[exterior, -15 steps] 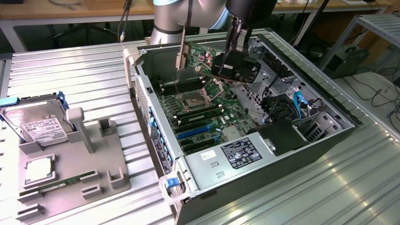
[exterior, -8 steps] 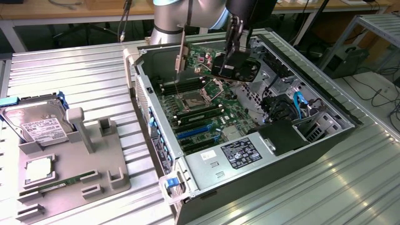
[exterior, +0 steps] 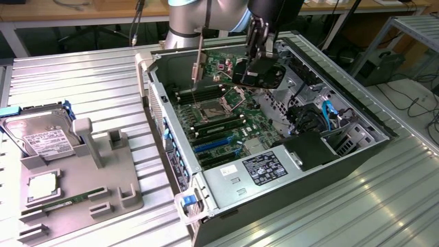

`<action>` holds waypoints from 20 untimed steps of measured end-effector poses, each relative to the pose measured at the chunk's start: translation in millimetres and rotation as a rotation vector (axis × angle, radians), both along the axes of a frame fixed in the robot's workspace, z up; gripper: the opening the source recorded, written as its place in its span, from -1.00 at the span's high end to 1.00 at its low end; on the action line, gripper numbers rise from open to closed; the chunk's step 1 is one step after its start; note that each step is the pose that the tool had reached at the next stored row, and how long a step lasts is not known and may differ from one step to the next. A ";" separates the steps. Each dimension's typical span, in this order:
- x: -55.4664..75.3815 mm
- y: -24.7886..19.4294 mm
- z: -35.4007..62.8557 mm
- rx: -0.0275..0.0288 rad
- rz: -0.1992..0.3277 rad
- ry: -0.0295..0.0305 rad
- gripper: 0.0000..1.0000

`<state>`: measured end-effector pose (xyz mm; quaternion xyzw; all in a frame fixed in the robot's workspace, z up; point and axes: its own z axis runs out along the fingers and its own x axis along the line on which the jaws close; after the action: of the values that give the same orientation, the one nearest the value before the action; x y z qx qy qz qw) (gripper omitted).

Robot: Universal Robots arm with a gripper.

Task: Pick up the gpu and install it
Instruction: 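Insert the gpu into the slot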

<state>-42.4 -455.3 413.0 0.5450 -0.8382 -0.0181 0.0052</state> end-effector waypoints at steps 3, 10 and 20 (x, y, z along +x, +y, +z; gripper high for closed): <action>0.0 0.0 0.0 0.0000 0.052 0.0000 0.45; 3.0 0.2 -4.2 -0.0026 0.422 0.0010 0.45; 2.9 0.4 -38.3 -0.0141 0.422 -0.0213 0.45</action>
<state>-39.5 -454.9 374.7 0.7086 -0.7056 -0.0050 0.0038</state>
